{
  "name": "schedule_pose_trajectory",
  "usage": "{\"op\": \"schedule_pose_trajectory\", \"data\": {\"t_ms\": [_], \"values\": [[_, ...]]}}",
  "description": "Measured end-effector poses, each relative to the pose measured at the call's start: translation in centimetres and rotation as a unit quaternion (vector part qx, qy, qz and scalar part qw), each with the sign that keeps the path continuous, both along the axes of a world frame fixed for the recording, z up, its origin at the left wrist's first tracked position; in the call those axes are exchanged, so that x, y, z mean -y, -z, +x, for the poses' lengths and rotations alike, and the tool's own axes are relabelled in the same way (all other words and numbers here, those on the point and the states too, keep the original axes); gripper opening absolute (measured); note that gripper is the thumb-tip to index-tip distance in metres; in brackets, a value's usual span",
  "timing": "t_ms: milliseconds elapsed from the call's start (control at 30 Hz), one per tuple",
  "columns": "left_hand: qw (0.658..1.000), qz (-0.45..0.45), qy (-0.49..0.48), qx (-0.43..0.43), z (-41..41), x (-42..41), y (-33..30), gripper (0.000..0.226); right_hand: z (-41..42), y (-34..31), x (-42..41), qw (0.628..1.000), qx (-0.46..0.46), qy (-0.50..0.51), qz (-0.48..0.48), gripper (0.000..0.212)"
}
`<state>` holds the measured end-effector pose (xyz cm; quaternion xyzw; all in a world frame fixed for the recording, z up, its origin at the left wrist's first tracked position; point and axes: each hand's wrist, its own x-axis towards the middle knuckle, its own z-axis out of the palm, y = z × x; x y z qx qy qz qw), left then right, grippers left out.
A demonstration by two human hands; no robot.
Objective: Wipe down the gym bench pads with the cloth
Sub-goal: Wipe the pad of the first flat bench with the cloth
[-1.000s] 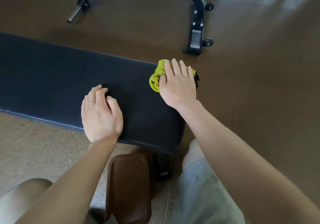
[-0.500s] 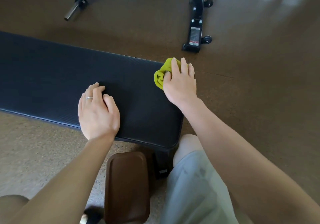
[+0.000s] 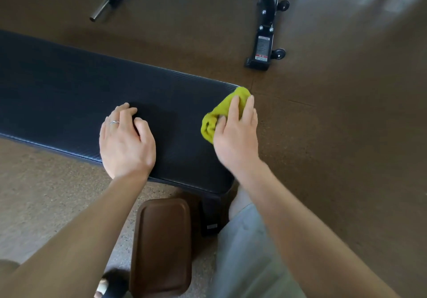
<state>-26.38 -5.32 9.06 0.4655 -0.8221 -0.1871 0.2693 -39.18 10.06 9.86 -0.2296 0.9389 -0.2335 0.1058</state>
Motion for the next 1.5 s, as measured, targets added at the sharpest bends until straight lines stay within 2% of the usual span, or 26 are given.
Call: {"op": "schedule_pose_trajectory", "data": {"t_ms": [133,233,300,367,533,600,700,900,1033,1167,1333,1400,1500], "values": [[1.000,0.001,-0.003,-0.005,0.0,-0.1,0.2,0.046,-4.2,0.6,2.3,1.000,-0.016,0.021,-0.003,0.062],[1.000,-0.002,-0.003,-0.003,0.1,-0.3,0.3,0.047,1.1,1.0,-0.2,0.999,-0.033,0.018,-0.004,0.062],[1.000,-0.003,0.004,-0.002,0.2,-0.4,0.3,0.047,7.0,0.5,-2.5,0.999,-0.038,-0.007,0.007,0.066],[1.000,-0.005,0.000,-0.003,0.2,-0.2,0.3,0.047,9.4,0.3,-3.6,0.998,-0.039,-0.039,0.020,0.069],[1.000,0.000,-0.001,-0.006,0.0,-0.1,0.0,0.047,2.2,0.1,-1.7,0.995,-0.071,-0.070,0.025,0.069],[1.000,0.001,-0.006,-0.003,-0.1,-0.1,0.0,0.046,-1.0,-0.2,-0.2,0.996,-0.046,-0.072,0.041,0.061],[1.000,0.002,-0.007,-0.003,-0.1,-0.1,0.1,0.045,-2.0,0.3,0.8,0.995,-0.060,-0.055,0.065,0.060],[1.000,-0.005,-0.009,-0.002,0.0,-0.2,0.3,0.042,5.3,-0.2,-1.2,0.993,-0.072,-0.034,0.087,0.065],[1.000,-0.008,-0.006,-0.007,0.1,-0.2,0.3,0.042,8.8,-0.6,-2.0,0.984,-0.116,-0.099,0.088,0.065],[1.000,-0.007,-0.002,-0.006,0.1,-0.1,0.3,0.043,3.7,-0.7,-0.1,0.972,-0.133,-0.183,0.067,0.062],[1.000,-0.007,0.000,-0.012,0.0,0.0,0.3,0.043,-3.5,-0.2,6.3,0.977,-0.121,-0.145,0.095,0.060],[1.000,-0.010,0.001,-0.012,0.1,0.0,0.3,0.042,-1.5,-0.1,6.1,0.979,-0.130,-0.130,0.085,0.061],[1.000,-0.007,0.000,-0.011,0.3,-0.1,0.5,0.042,5.6,-0.6,2.1,0.967,-0.148,-0.203,0.043,0.060]]}}
